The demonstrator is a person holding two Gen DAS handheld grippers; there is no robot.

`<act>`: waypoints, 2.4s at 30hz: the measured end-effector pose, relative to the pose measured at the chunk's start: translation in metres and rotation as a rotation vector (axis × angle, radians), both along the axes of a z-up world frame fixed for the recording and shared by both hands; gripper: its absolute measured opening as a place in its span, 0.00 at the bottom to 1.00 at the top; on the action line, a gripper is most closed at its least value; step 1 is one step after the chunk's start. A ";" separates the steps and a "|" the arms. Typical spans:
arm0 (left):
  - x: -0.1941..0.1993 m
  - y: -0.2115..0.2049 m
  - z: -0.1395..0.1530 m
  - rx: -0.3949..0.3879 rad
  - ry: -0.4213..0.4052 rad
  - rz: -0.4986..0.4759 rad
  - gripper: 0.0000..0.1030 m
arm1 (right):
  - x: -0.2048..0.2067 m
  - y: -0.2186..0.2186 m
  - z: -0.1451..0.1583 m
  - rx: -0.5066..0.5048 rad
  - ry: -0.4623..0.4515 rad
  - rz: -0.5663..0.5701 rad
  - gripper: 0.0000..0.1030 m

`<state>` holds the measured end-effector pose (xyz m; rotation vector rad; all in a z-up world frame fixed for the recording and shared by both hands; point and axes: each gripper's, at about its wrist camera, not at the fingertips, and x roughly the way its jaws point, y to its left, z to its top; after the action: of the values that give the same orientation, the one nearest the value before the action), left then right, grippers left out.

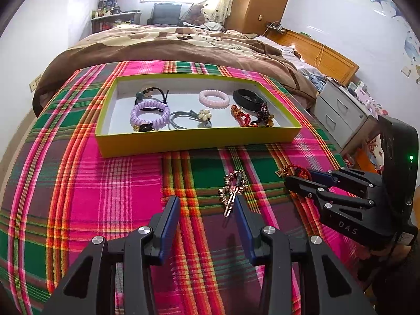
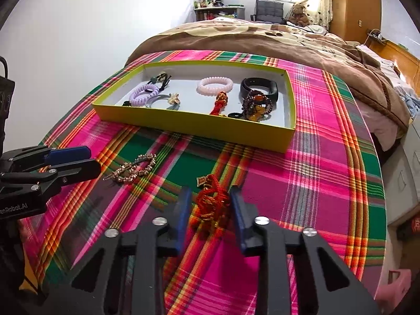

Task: Organize jewelry
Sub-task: 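Grasp the gold rhinestone hairpin with the left tool while the right tool grasps the red tassel knot, then carry the hairpin and tassel knot into the white box and open both tools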

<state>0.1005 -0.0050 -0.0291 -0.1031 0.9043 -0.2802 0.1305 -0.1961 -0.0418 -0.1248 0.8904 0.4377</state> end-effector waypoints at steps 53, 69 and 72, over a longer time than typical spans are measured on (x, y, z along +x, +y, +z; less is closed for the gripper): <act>0.022 -0.050 -0.014 0.196 0.010 -0.034 0.24 | -0.013 -0.034 0.011 0.107 -0.033 -0.098 0.14; 0.016 -0.042 -0.003 0.161 -0.015 -0.018 0.23 | -0.016 -0.031 0.015 0.109 -0.041 -0.112 0.14; 0.015 -0.041 0.000 0.157 -0.022 -0.018 0.23 | -0.016 -0.031 0.016 0.111 -0.041 -0.117 0.14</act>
<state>0.1151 -0.0455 -0.0289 0.0528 0.9025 -0.2261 0.1147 -0.2267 -0.0262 0.0194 0.8264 0.3734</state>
